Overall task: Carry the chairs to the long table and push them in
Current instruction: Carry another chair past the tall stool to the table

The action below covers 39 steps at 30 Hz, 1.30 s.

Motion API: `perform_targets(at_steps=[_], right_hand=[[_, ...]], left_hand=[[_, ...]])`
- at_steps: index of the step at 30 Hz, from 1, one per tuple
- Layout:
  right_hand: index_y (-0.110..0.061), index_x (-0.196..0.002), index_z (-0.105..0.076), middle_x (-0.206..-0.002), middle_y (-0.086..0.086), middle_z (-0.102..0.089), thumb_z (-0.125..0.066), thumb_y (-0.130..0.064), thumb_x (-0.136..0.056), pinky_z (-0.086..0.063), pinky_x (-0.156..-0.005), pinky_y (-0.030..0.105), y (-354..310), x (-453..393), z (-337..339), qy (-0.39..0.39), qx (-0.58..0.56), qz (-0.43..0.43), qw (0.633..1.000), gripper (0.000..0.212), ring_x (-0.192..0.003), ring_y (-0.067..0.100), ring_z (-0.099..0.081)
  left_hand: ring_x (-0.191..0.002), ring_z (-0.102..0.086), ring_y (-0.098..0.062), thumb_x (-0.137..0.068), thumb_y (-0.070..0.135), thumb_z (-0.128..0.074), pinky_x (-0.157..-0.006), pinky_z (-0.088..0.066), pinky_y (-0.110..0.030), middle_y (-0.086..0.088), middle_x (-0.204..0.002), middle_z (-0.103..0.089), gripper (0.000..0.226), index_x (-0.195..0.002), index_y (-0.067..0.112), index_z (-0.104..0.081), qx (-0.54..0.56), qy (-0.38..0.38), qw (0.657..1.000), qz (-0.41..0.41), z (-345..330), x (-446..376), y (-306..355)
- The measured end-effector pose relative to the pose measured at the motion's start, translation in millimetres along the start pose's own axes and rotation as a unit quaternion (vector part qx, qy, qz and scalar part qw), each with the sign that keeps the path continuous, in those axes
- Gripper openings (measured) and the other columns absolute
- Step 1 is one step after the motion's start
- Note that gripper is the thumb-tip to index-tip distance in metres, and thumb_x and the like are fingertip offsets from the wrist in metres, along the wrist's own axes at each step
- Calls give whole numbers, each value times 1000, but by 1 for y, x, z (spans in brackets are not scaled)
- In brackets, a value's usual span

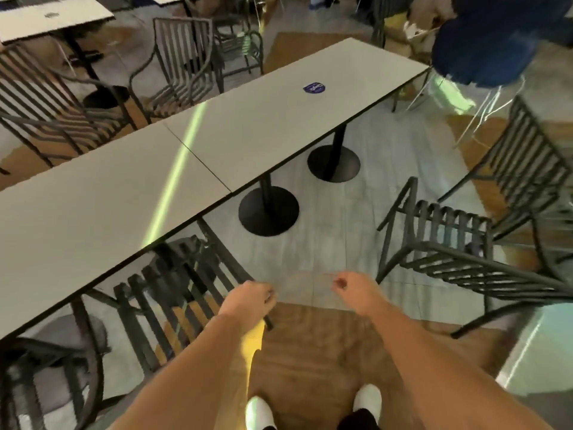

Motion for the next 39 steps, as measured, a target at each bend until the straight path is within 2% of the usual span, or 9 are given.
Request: perform_targets(at_steps=[5,9,15,18,21,26,30,35,39], right_hand=[[-22,-104,-71,-93,0,-71,-56,-33,-102,-59,-80,39,124,19,69,40,-10,-56,998,19,-82,17,-66],[-22,-95,-69,-84,1,-68,-56,-34,-102,-53,-69,34,209,35,121,66,-15,-90,994,19,-75,17,-64],[-29,-97,-69,-83,-4,-67,-56,-41,-100,-52,-65,33,316,65,177,107,-63,-156,980,18,-74,16,-65],[-31,-109,-69,-91,-6,-69,-58,-43,-99,-57,-78,36,357,71,198,123,-72,-179,973,19,-83,14,-66],[-27,-120,-68,-101,-5,-70,-60,-42,-100,-56,-88,38,390,71,215,133,-75,-201,968,27,-93,16,-66],[-24,-123,-67,-108,-1,-71,-64,-38,-98,-56,-84,35,431,62,239,156,-93,-249,951,28,-91,16,-65],[-26,-117,-67,-103,-4,-60,-65,-33,-98,-55,-87,36,451,43,257,154,-72,-257,951,20,-86,11,-58],[-24,-128,-64,-106,-4,-53,-73,-32,-93,-51,-99,43,480,25,263,142,-75,-285,945,37,-104,23,-56],[-30,-138,-59,-130,3,-58,-76,-34,-87,-45,-111,49,505,21,251,83,-48,-303,948,54,-129,30,-50]], left_hand=[[-96,-68,-29,-106,41,-45,-85,-55,-42,-3,-105,-72,29,-117,25,-67,-1,-33,999,-35,-31,-47,119],[-77,-55,-17,-106,39,-47,-73,-46,-33,3,-92,-63,28,-119,25,-68,-7,-46,996,-71,-56,-76,213],[-78,-60,-14,-105,39,-47,-69,-46,-31,7,-84,-62,25,-105,24,-67,-9,-87,986,-141,-81,-108,340],[-76,-59,-11,-106,42,-45,-64,-45,-29,5,-85,-63,27,-96,25,-64,-13,-92,980,-177,-85,-128,392],[-78,-60,-12,-106,44,-44,-68,-51,-31,1,-89,-65,31,-102,22,-67,-26,-102,973,-207,-88,-153,434],[-91,-64,-17,-106,43,-45,-84,-57,-44,1,-104,-68,34,-116,22,-69,-40,-126,960,-245,-96,-197,483],[-112,-57,-17,-106,41,-50,-95,-50,-37,1,-124,-61,36,-133,22,-64,-43,-127,950,-280,-103,-231,506],[-122,-51,-20,-102,41,-57,-105,-44,-37,0,-133,-56,45,-144,26,-55,-75,-153,945,-278,-123,-264,509],[-117,-55,-20,-99,41,-59,-100,-49,-36,0,-129,-58,50,-146,24,-52,-95,-196,944,-246,-152,-278,498]])
Point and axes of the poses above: each hand's wrist, its own x-axis away from the middle knuckle, its own z-axis out of the back of the hand, y = z × x, the point moved 9 cm from there along -x, towards the middle knuckle
